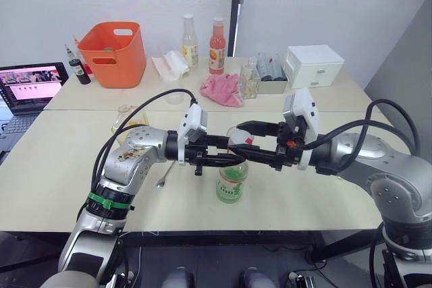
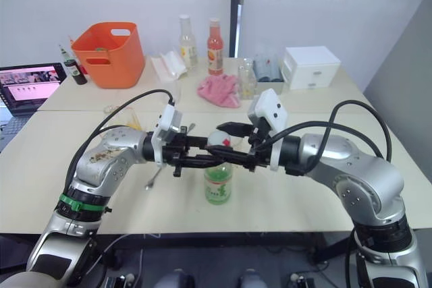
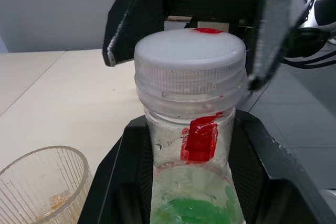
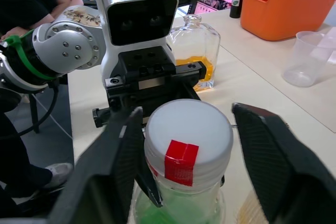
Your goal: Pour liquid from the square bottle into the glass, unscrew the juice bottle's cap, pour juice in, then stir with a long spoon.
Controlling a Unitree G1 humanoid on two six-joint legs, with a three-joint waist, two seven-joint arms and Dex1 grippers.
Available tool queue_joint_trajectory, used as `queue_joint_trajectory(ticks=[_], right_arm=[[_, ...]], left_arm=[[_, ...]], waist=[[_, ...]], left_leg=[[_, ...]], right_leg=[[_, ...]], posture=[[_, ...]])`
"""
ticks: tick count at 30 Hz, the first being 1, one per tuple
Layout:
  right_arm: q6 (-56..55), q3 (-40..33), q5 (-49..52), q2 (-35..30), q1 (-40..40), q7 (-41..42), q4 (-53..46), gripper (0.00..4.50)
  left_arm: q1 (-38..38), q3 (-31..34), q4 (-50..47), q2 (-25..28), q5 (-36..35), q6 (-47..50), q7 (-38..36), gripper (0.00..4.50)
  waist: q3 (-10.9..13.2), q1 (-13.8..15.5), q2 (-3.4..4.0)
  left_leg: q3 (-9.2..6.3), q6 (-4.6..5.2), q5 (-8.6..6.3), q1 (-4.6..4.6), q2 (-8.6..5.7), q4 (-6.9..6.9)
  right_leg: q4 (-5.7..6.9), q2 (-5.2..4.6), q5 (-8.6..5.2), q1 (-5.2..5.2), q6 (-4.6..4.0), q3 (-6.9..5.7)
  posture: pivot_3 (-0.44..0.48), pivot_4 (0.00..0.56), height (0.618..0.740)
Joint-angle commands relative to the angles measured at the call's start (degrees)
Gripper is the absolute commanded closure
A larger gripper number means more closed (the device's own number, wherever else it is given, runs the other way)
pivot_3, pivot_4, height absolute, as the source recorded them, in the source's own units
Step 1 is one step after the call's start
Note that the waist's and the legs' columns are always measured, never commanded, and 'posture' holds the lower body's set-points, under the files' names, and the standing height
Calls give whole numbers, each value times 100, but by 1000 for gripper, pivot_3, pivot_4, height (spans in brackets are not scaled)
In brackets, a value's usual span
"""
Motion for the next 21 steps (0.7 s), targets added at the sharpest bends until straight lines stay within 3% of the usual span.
queue_joint_trajectory(ticks=[1,7,10,14,18,21], right_arm=[[-57,-92,-6,36,-21,6,-101,2810],[-77,-82,1,71,-22,76,-78,2810],[-258,17,-7,40,-121,613,143,2810],[-1082,637,-580,-108,-712,2681,1468,2810],[-1872,1462,-1398,57,-1882,4709,3445,2810],[-2297,1640,-1751,410,-2516,5482,4562,2810]], left_arm=[[-77,67,-82,-6,14,-97,14,3025],[-86,46,-72,8,47,-128,-9,3025],[-108,42,-42,12,70,-153,-21,3025],[-109,16,-13,59,101,-207,-121,3025],[-100,6,-15,80,101,-209,-184,3025],[-103,1,-11,76,101,-201,-210,3025]], waist=[[0,-1,0],[0,-2,0],[0,-2,0],[0,-9,0],[-1,-34,2],[-1,-33,2]], left_leg=[[0,0,0,0,0,0],[-1,0,0,0,0,0],[0,0,0,0,0,0],[6,0,0,5,-1,3],[13,0,0,11,1,3],[13,0,0,10,3,2]], right_leg=[[0,0,0,0,0,0],[0,0,0,0,0,0],[0,0,0,0,0,0],[1,0,0,4,0,0],[4,3,0,4,0,2],[4,5,0,1,-1,0]], posture=[[0,150,715],[0,150,715],[0,150,715],[0,150,715],[0,150,715],[0,150,715]])
